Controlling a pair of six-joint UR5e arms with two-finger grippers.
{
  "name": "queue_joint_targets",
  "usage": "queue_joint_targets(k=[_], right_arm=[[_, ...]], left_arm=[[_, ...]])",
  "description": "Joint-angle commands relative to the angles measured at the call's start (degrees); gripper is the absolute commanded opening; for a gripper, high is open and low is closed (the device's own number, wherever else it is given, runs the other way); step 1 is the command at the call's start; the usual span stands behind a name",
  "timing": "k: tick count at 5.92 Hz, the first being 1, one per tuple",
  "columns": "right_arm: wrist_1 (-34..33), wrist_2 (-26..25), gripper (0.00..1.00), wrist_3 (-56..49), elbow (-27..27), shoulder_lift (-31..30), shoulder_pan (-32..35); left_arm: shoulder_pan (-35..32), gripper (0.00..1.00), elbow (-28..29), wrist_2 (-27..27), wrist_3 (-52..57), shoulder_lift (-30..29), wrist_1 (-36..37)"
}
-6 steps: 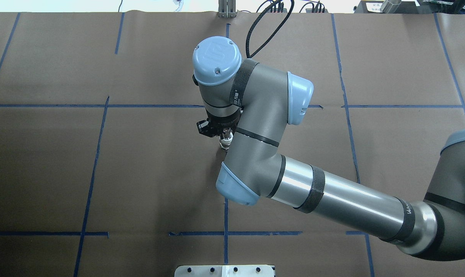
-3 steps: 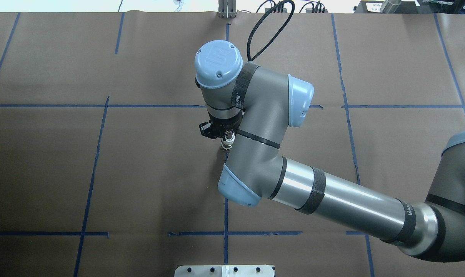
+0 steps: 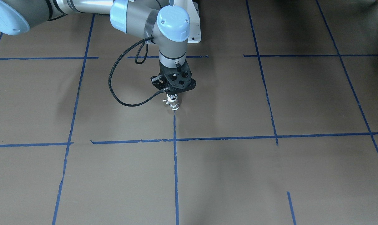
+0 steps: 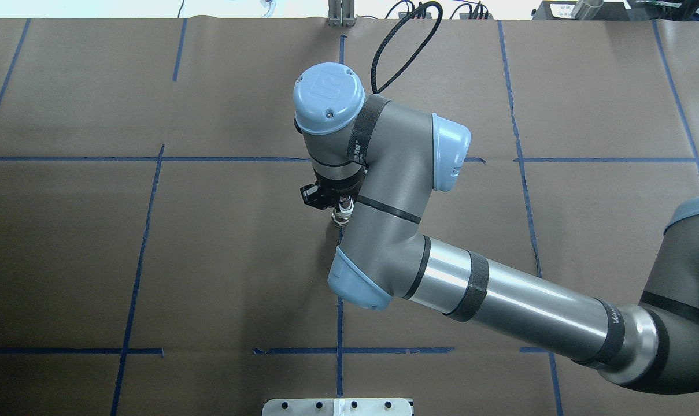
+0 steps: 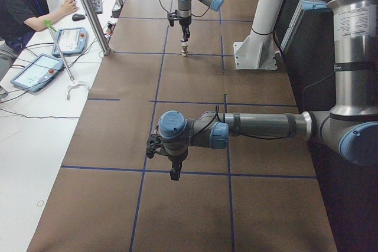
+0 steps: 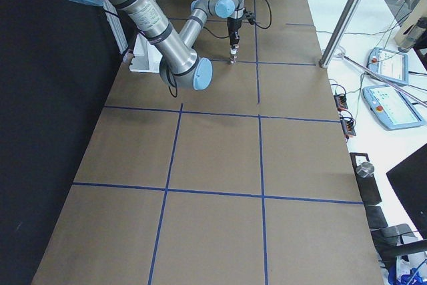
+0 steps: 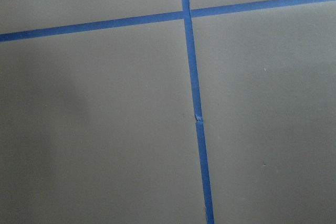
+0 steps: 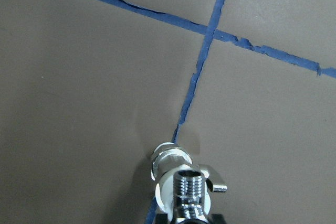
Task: Assemble PPR valve and pipe with both arms
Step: 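Lower the valve onto the fitting and twist it with the right gripper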
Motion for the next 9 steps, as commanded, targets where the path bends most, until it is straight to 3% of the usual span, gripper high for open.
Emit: queue_joint_targets(k=[1, 5, 6, 7, 8, 9], right_arm=[[0.10, -0.07, 0.23, 0.04, -0.44, 0.07, 0.00], [0.18, -0.07, 0.24, 0.13, -0.53, 0.16, -0.62], [0.18, -0.07, 0.30, 0.13, -0.53, 0.16, -0.62], [0.27, -0.07, 0.47, 0.04, -0.53, 0.16, -0.71], [0.19, -0.07, 0.79, -0.39, -0.53, 0.07, -0.71], [0.27, -0.07, 0.91, -0.48, -0.62, 0.07, -0.71]], left_arm=[[0.00, 1.00, 0.15, 0.00, 0.00, -0.09, 0.00], [0.00, 1.00, 0.50, 0.09, 0.00, -0.18, 0.00], [0.00, 1.00, 0.59, 0.09, 0.00, -0.18, 0.00], [0.00, 1.00, 0.68, 0.09, 0.00, -0.18, 0.00], [0.00, 1.00, 0.68, 0.09, 0.00, -0.18, 0.00], [0.00, 1.00, 0.68, 0.09, 0.00, -0.18, 0.00]])
